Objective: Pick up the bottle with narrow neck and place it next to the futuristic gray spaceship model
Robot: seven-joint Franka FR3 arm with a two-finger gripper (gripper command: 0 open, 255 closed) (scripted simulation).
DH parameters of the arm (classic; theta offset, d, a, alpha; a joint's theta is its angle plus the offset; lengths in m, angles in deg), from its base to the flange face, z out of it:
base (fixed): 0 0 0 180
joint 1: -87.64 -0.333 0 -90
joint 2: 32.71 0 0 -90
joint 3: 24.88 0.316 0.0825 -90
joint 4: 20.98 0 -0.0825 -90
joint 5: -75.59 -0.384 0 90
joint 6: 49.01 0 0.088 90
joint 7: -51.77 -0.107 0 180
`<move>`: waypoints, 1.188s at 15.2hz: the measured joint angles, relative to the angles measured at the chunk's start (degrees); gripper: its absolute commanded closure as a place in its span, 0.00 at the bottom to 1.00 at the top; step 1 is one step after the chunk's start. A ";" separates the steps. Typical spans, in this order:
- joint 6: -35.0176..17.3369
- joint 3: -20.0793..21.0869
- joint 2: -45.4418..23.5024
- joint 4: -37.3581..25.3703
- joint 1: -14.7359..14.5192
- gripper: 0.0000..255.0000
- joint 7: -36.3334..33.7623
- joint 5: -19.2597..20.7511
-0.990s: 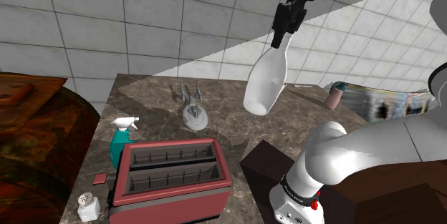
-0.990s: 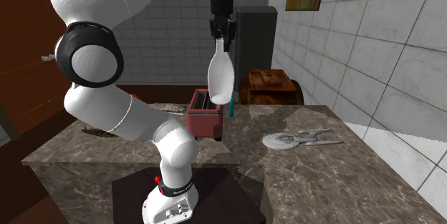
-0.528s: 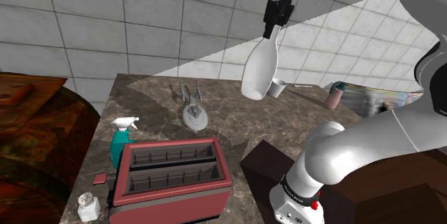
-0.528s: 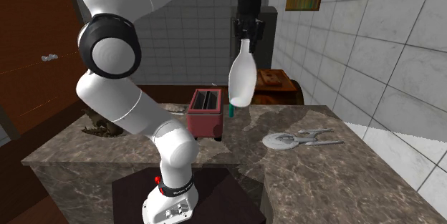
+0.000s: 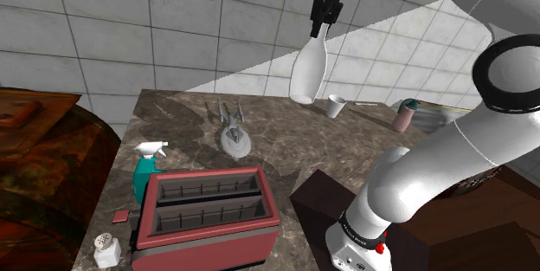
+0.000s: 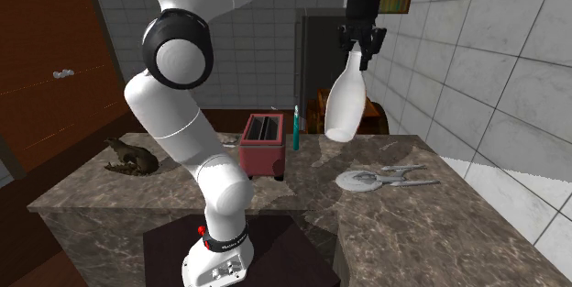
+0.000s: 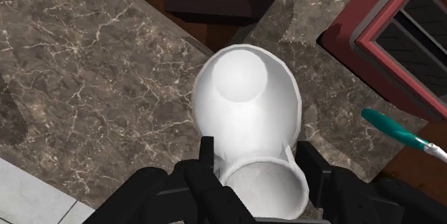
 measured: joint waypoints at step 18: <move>0.89 -12.48 -30.81 -30.46 7.75 1.00 17.99 -7.98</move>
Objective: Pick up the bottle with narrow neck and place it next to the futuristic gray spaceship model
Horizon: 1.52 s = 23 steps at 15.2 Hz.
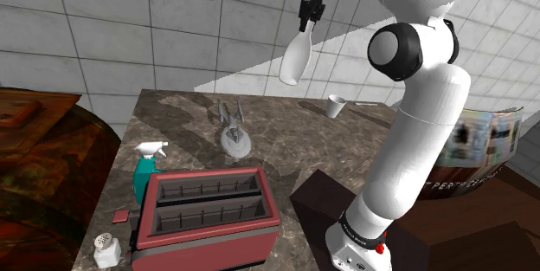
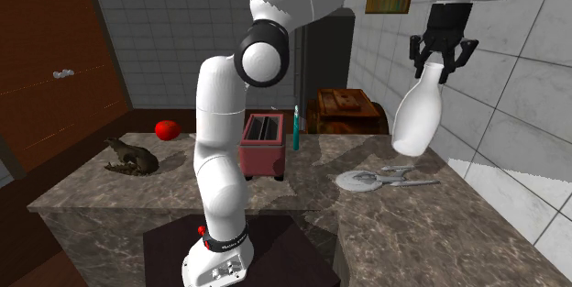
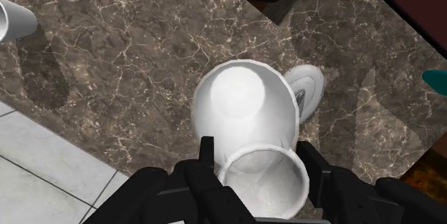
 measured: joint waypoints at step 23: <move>-21.93 1.53 10.67 31.79 -2.70 1.00 -2.45 4.40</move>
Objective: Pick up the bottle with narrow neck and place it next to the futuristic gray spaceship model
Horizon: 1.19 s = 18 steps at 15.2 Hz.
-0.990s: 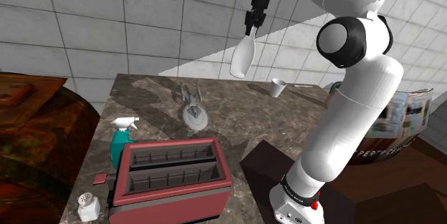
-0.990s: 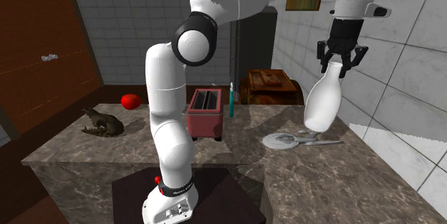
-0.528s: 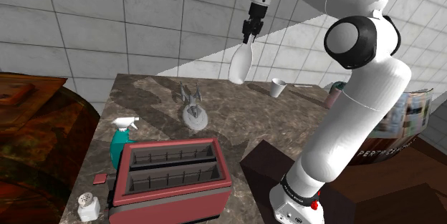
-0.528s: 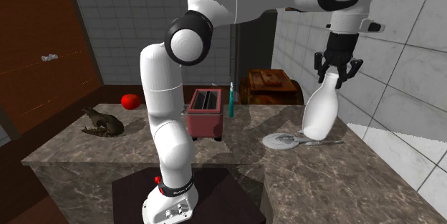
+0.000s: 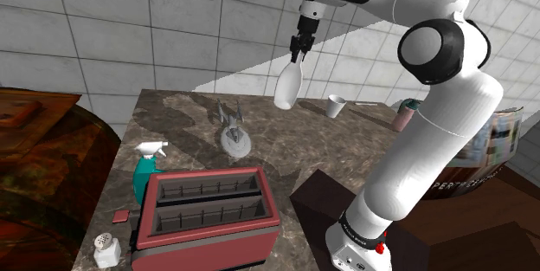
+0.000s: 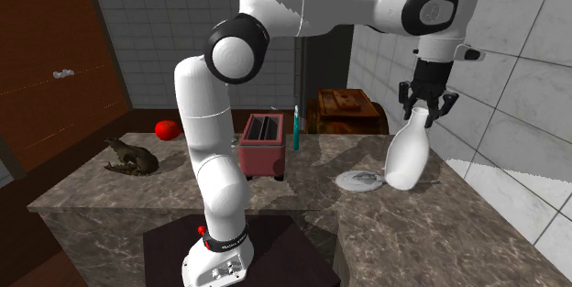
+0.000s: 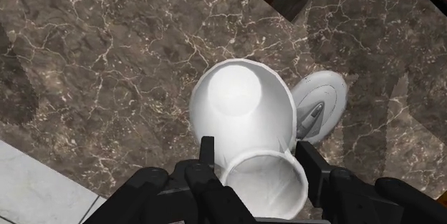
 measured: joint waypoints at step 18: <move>-14.22 0.01 1.01 15.16 0.01 1.00 -0.10 0.38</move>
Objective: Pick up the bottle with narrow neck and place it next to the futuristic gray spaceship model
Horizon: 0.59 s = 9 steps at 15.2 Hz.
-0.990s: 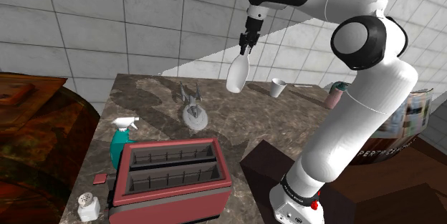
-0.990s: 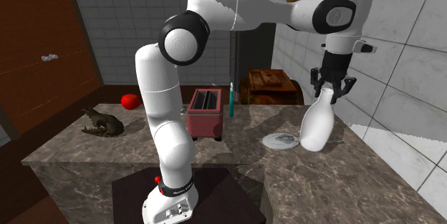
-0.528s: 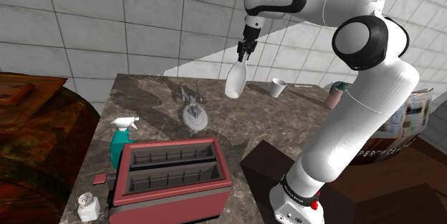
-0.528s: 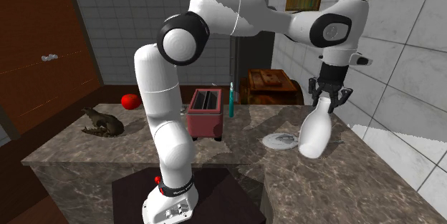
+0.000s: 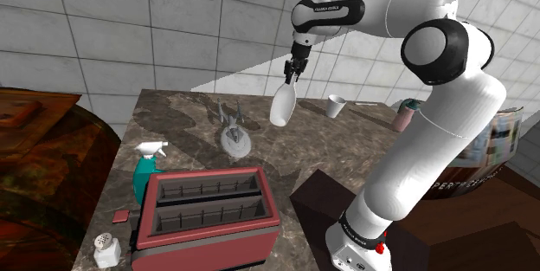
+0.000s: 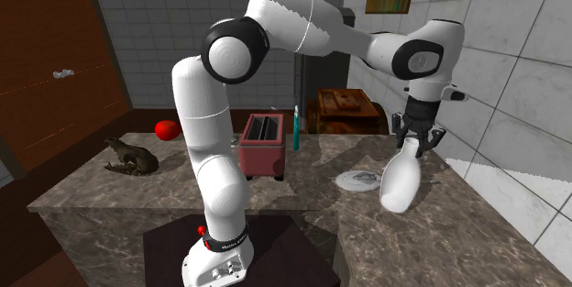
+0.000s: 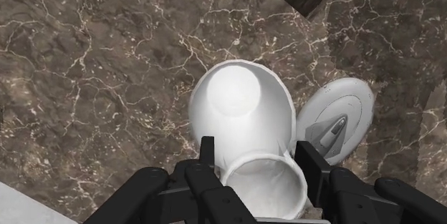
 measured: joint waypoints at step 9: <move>-6.69 -0.15 -1.21 5.57 0.11 1.00 0.41 -0.46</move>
